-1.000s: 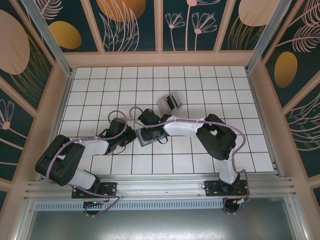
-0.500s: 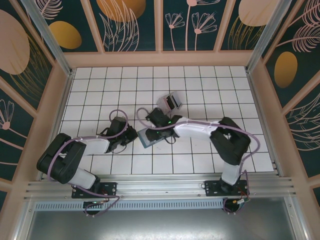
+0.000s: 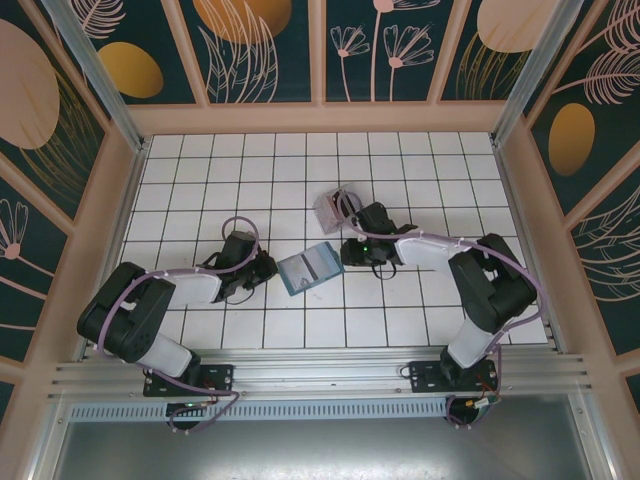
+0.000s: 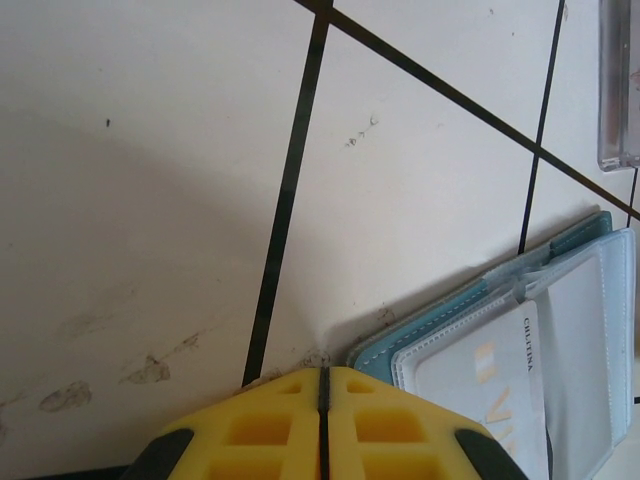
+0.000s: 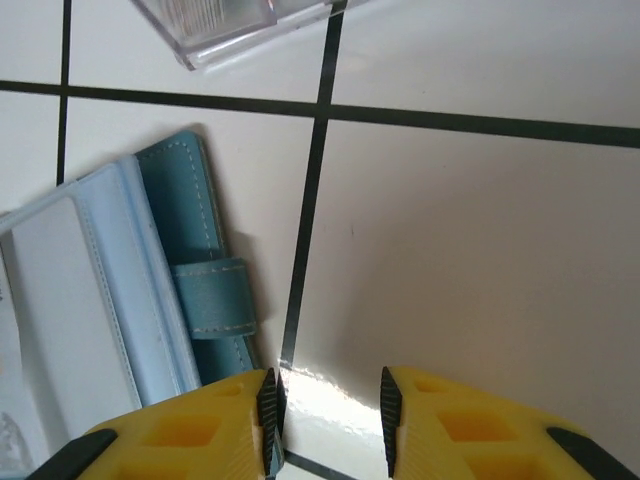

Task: Put the credit cards into the card holder
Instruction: Close the card holder at the center of the table.

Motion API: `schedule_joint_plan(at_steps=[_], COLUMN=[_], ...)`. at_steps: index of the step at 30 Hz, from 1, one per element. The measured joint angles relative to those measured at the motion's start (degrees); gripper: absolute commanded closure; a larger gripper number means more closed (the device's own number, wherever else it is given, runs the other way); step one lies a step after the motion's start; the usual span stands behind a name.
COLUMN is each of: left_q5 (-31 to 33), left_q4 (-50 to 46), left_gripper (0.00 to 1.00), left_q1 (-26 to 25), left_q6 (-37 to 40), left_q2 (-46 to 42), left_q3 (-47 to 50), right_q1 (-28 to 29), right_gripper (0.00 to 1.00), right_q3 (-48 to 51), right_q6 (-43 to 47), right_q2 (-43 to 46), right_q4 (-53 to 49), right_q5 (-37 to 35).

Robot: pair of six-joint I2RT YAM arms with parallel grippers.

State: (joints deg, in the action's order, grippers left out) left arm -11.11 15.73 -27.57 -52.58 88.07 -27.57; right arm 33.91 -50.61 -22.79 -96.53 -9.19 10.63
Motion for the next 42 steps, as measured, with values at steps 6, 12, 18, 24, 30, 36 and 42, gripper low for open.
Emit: schedule_joint_plan(at_steps=[6, 12, 18, 24, 30, 36, 42], left_q5=[-0.39, -0.46, -0.59, -0.61, -0.63, -0.66, -0.66], left_q4=[-0.98, -1.64, -2.03, -2.01, -1.99, -2.01, -2.01], left_gripper=[0.89, 0.89, 0.89, 0.89, 0.89, 0.90, 0.90], left_q1=[0.00, 0.00, 0.00, 0.00, 0.00, 0.00, 0.00], left_q6=[0.44, 0.63, 0.87, 0.87, 0.90, 1.25, 1.36], left_q2=[0.61, 0.96, 1.18, 1.25, 1.25, 1.31, 1.33], left_q3=[-1.01, -1.57, -1.90, -1.92, -1.95, -2.01, -2.03], right_q1=[-0.02, 0.68, 0.90, 1.70, 1.66, 1.84, 2.05], right_gripper=[0.69, 0.69, 0.66, 0.66, 0.66, 0.72, 0.87], right_q3=[-1.57, -4.20, -5.09, -5.18, -5.75, -8.02, -8.61], right_q6=[-0.07, -0.04, -0.07, -0.11, -0.09, -0.04, 0.87], right_q2=[-3.37, -5.55, -6.32, -6.36, -7.34, -9.22, -9.42], right_q4=[0.15, 0.28, 0.22, 1.70, 1.73, 1.31, 1.31], right_q5=[0.85, 0.87, 1.05, 2.32, 2.84, 2.49, -0.13])
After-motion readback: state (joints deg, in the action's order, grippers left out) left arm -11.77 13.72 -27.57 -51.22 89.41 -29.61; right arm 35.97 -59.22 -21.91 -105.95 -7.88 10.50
